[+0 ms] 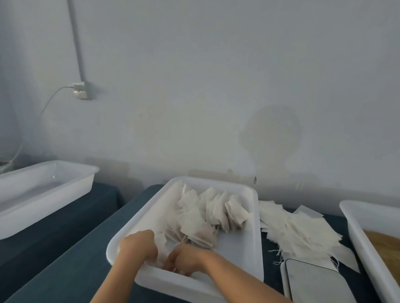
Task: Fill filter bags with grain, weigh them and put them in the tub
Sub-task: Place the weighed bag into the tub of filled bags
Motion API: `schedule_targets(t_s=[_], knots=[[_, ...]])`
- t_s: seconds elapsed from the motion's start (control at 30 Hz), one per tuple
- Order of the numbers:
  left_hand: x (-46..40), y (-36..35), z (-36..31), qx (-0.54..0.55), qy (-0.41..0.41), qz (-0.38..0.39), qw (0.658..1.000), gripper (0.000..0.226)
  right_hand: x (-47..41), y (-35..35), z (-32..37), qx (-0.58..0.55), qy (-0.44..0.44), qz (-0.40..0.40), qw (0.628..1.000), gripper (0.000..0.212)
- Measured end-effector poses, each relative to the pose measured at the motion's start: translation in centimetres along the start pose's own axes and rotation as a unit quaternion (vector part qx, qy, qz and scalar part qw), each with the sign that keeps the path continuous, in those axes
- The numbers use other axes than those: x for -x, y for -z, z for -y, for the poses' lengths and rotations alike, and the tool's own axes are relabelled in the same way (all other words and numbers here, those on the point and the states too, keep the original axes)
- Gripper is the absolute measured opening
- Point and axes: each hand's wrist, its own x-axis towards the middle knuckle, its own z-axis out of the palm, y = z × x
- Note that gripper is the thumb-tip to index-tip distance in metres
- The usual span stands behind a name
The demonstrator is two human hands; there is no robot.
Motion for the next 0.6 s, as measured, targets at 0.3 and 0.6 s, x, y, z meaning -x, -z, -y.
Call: schedule_targets(t_s=[0.3,0.6], knots=[[0.9,-0.3,-1.6,-0.008,0.002,-0.049,0.999,0.032,1.5,0.4,-0.2,0.115,0.058,0.005,0.992,0.037],[2.7,0.8,-11.6,-0.022,-0.083,-0.233,0.969,0.039,8.5,7.4,-5.1,-0.016,0.156,-0.214,0.964,0.025]])
